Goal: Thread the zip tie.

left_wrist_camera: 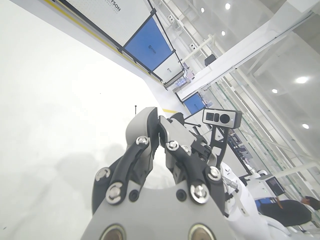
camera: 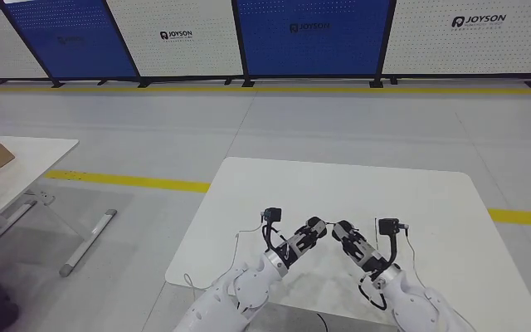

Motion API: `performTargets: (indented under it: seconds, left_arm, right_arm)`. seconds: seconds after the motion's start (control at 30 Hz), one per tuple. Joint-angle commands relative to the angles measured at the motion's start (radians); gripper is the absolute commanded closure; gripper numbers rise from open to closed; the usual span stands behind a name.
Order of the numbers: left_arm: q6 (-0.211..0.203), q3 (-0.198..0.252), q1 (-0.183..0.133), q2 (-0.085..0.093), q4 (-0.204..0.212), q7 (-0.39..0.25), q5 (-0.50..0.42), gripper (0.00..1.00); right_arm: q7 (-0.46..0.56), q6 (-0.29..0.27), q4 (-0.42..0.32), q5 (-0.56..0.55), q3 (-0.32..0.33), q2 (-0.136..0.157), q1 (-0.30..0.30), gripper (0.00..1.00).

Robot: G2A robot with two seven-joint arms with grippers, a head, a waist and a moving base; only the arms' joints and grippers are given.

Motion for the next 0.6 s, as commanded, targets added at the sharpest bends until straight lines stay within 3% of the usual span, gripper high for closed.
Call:
performTargets:
  seconds: [0.0,0.57]
  left_arm:
    - [-0.003,0.001,-0.001,0.000,0.000,0.001,0.000,1.00]
    - [-0.031,0.005,0.002,0.001,0.004,-0.021,0.004,1.00]
  right_arm:
    - [0.010,0.000,0.003,-0.003,-0.001,-0.001,0.003,1.00]
    - [0.058,0.000,-0.003,-0.015,0.002,-0.003,0.012,1.00]
